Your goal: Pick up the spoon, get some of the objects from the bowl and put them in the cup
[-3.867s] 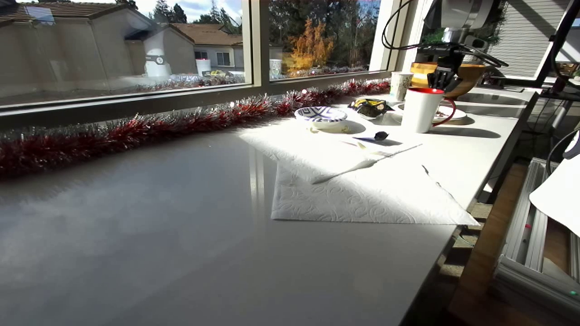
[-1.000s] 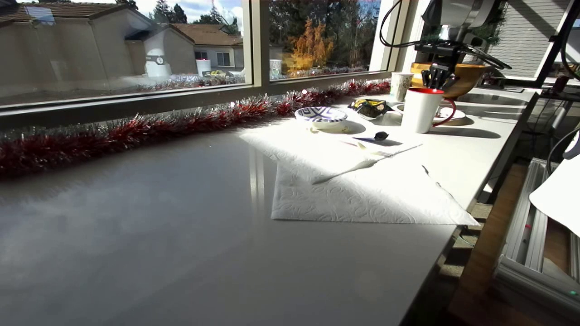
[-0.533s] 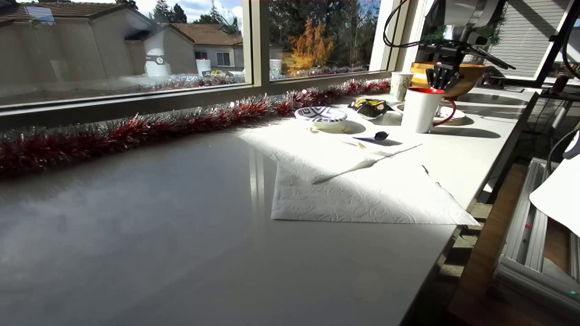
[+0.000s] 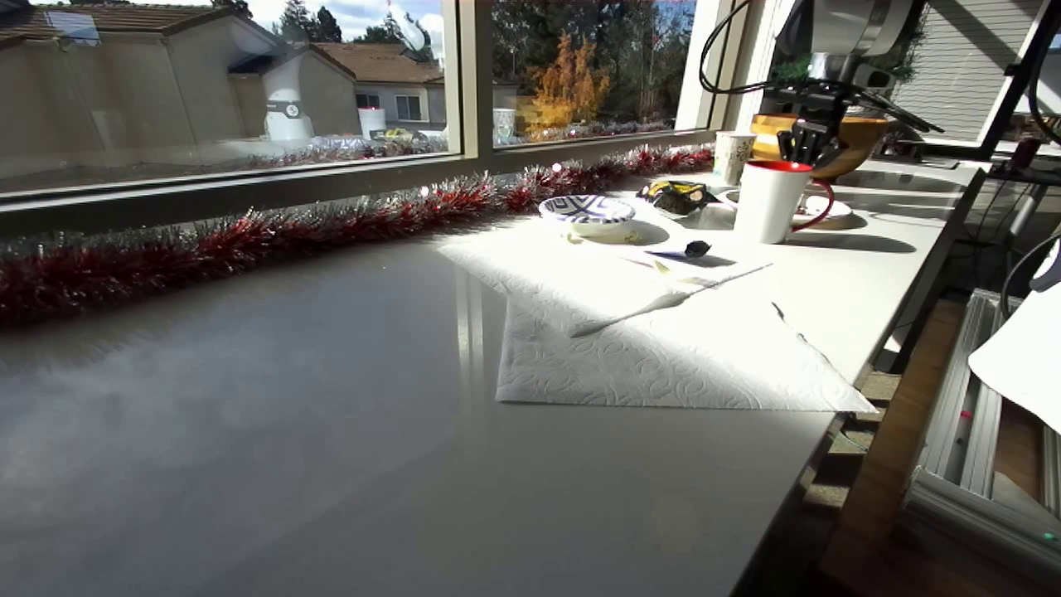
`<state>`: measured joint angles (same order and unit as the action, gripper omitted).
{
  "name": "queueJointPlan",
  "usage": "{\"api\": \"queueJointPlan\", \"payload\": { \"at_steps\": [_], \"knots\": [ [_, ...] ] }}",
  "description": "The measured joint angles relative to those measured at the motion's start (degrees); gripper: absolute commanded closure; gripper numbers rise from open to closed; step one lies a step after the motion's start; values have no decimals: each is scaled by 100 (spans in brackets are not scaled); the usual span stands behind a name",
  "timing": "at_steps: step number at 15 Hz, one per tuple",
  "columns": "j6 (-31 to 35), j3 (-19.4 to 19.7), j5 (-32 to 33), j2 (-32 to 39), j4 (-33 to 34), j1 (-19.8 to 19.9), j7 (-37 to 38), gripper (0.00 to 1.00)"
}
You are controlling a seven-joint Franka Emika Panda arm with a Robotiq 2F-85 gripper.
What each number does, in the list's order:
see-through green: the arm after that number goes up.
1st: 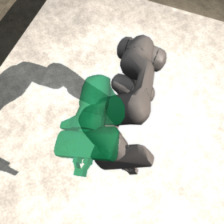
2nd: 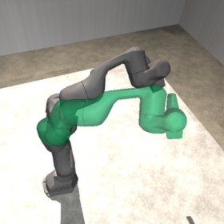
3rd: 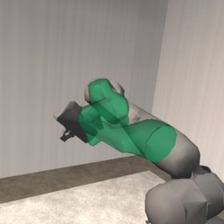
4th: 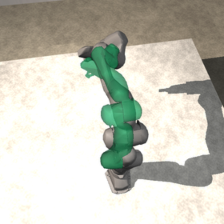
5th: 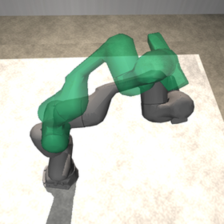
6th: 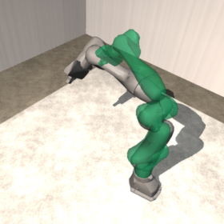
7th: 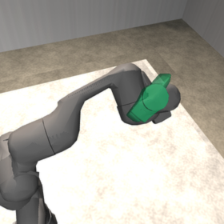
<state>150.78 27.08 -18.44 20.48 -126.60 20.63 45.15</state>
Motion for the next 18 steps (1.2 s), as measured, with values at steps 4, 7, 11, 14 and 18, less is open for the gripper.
{"api": "queueJointPlan", "payload": {
  "at_steps": [4, 7, 11, 14, 18],
  "knots": [
    [61, 0, 21, -1, -66, -67, 0, 97],
    [64, -7, 21, -7, -72, -107, -1, 97],
    [64, -33, 21, -22, -82, -155, -5, 97],
    [63, -72, 21, -52, -114, -173, -38, 97],
    [60, -167, 21, -199, -284, -174, -280, 97]
  ]
}}
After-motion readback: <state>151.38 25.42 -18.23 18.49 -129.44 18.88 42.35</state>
